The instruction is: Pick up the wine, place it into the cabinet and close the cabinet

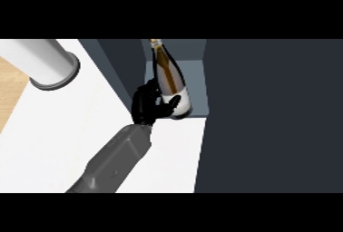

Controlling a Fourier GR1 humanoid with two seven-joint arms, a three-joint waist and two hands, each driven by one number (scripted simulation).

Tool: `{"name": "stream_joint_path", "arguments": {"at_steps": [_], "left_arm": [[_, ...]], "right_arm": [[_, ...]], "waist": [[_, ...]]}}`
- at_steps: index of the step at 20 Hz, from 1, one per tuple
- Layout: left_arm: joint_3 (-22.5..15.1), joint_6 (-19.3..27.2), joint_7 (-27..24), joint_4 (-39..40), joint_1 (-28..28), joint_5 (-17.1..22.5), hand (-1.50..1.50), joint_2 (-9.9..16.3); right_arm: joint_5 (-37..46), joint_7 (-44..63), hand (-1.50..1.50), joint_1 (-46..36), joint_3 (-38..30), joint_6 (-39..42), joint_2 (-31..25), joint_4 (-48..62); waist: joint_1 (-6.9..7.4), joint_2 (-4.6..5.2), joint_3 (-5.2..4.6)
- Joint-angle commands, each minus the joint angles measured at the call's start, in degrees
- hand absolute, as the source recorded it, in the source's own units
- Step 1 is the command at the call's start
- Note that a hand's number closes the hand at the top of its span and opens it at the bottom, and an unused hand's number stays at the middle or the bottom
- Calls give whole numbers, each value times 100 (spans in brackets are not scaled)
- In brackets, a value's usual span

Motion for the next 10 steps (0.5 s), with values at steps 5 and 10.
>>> {"name": "stream_joint_path", "arguments": {"at_steps": [5, 10], "left_arm": [[170, 385, 192, 487, -930, 298, 150, 2], [472, 105, 473, 1322, -1648, 351, 150, 2]], "right_arm": [[142, 42, -150, 156, 263, -61, 95, -217], [106, -299, -150, 127, 155, 58, 95, 85]], "waist": [[-28, -4, 3], [-87, 26, 3]]}}
